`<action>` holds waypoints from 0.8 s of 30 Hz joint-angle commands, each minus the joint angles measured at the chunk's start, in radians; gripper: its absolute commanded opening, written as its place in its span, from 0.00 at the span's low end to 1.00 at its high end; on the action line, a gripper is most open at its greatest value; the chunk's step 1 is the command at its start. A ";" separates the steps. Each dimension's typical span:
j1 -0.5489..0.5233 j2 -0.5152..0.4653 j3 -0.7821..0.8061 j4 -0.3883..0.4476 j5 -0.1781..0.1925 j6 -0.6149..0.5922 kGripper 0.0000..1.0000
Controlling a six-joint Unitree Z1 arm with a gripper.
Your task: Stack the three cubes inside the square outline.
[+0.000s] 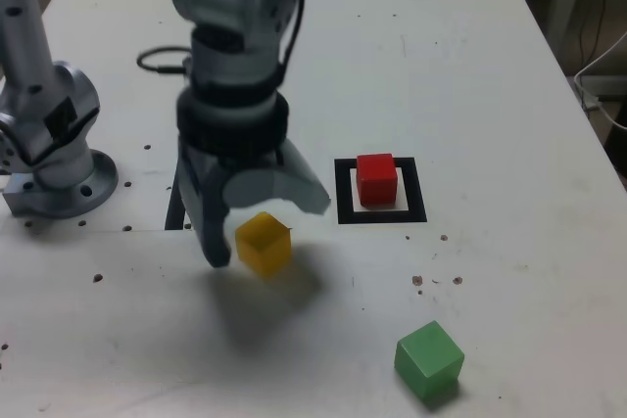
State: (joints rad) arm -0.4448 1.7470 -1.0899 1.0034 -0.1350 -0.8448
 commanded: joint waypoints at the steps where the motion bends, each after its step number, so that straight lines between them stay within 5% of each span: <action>1: -0.002 0.016 0.001 -0.013 -0.006 -0.007 0.98; 12: 0.022 0.078 0.030 -0.086 -0.033 -0.012 0.92; 24: 0.054 0.091 0.059 -0.091 -0.003 -0.007 0.84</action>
State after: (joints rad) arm -0.3940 1.8342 -1.0329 0.9136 -0.1397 -0.8543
